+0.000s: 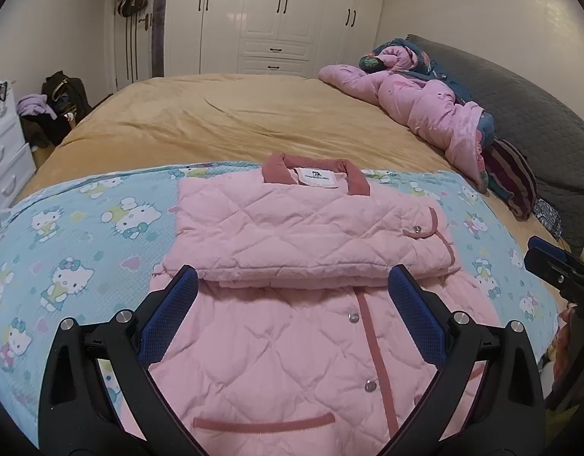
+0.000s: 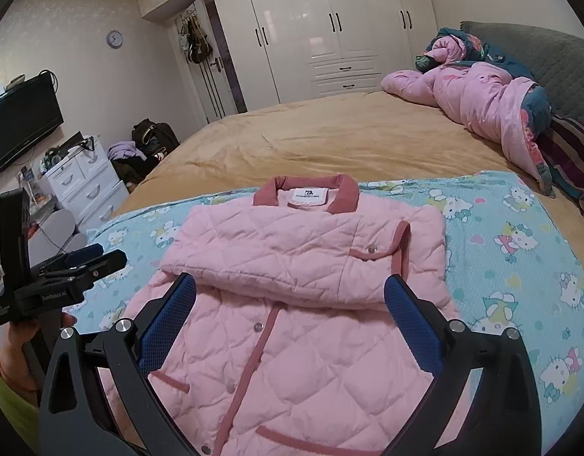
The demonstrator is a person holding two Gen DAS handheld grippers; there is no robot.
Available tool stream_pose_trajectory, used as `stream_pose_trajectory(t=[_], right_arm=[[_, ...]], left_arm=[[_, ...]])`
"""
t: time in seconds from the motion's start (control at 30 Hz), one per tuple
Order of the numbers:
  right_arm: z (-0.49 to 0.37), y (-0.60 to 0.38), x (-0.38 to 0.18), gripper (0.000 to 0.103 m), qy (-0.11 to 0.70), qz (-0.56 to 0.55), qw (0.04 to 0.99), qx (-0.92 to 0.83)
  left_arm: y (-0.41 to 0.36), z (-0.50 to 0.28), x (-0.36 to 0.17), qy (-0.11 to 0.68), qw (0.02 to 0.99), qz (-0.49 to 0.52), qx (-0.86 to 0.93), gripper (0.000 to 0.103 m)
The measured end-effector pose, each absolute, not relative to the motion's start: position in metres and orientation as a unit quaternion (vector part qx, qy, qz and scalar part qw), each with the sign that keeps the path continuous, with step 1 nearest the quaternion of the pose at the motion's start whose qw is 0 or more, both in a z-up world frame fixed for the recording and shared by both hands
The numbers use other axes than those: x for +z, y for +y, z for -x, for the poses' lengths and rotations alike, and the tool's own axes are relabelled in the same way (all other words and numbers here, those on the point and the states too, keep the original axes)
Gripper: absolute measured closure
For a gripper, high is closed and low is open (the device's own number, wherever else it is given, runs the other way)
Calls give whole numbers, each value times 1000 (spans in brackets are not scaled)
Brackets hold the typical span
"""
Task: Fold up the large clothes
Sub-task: 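Move both open tools along the jacket toward its ribbed hem, then grasp the ribbed hem with the left tool while the right tool grasps it too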
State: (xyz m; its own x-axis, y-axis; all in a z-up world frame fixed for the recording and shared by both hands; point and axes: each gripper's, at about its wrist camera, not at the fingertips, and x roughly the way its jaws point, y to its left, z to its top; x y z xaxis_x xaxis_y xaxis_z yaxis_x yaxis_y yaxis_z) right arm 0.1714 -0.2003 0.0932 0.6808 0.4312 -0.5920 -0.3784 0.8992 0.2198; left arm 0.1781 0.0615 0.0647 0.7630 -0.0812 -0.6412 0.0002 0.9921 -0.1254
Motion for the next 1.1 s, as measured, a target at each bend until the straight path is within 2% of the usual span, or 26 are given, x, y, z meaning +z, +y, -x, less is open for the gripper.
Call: stream_pose_trajectory(t=[0.4,0.77,1.1], right_arm=[[-130,-218,58,4,359,-33,911,201],[-108,-241,9,4,402,-36,898,176],[-93,-259,-12,4,416,-38,895,158]], left_arm=[[72,-142,50,353,934,53,-8,9],[88,-108,14,377,924,53,16,9],[112,-80,-16,399,915,43,44,9]])
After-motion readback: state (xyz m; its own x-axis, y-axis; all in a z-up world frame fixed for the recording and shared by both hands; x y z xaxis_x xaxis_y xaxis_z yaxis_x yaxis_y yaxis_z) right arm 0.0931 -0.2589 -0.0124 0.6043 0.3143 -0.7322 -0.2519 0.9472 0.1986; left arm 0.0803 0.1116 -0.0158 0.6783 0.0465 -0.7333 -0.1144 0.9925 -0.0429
